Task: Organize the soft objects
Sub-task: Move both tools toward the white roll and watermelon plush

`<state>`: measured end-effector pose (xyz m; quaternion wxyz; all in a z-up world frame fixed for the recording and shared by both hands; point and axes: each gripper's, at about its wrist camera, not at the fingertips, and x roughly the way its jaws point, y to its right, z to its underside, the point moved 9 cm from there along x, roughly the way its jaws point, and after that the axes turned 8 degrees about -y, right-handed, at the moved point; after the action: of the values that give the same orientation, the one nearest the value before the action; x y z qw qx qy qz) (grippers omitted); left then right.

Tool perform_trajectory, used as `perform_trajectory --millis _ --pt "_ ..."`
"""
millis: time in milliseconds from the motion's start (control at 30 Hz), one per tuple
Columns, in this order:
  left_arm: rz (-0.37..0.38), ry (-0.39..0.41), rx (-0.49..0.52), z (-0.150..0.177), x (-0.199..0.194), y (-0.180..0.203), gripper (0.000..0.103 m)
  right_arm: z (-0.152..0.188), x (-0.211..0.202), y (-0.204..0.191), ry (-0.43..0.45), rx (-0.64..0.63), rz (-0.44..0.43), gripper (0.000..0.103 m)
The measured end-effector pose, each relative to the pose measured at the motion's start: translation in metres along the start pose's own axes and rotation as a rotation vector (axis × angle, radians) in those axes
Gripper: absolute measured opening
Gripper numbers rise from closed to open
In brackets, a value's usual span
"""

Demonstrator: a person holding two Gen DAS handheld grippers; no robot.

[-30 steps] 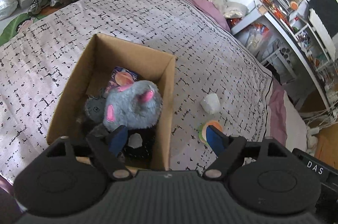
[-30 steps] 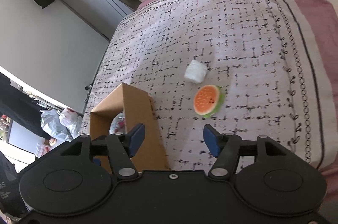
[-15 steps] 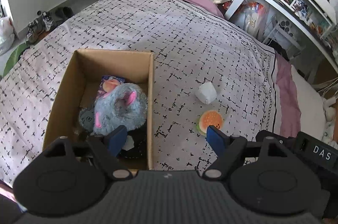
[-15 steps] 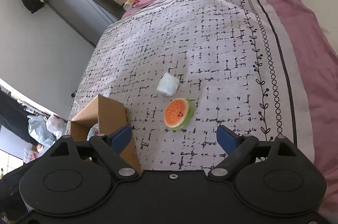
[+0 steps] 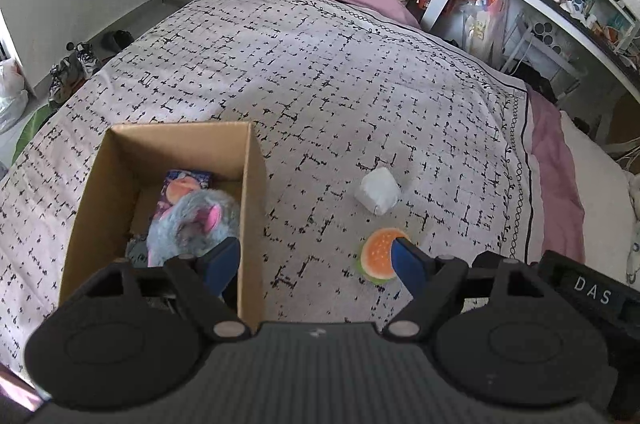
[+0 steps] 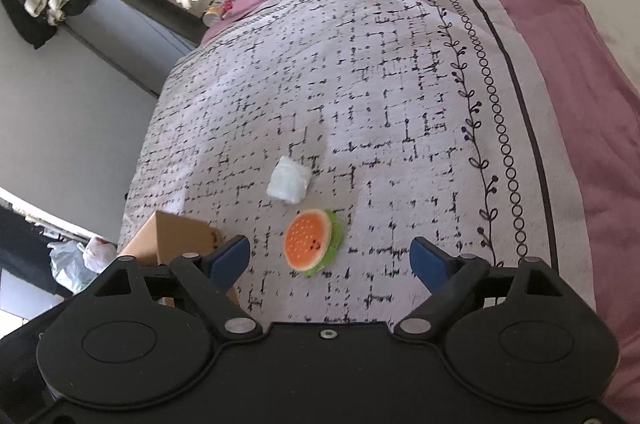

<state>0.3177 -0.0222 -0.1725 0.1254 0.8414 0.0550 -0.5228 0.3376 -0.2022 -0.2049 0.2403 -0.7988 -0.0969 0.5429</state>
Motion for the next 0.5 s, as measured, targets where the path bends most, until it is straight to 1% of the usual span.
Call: perform_trajectory --millis 133,300,433,500 --pt "-0.006 -0.008 -0.005 -0.012 0.008 0.005 0.081 -0.013 0.008 0.004 -0.004 0.046 0.000 0.086" --pt "-0.011 -0.015 -0.033 -0.026 0.022 0.006 0.081 -0.019 0.026 0.014 0.002 0.135 -0.050 0.085" --pt "-0.002 -0.033 -0.049 -0.031 0.039 0.009 0.081 -0.014 0.052 0.019 -0.055 0.166 -0.071 0.078" --pt "0.002 -0.044 -0.059 -0.032 0.049 0.010 0.081 -0.010 0.063 0.018 -0.086 0.193 -0.097 0.070"
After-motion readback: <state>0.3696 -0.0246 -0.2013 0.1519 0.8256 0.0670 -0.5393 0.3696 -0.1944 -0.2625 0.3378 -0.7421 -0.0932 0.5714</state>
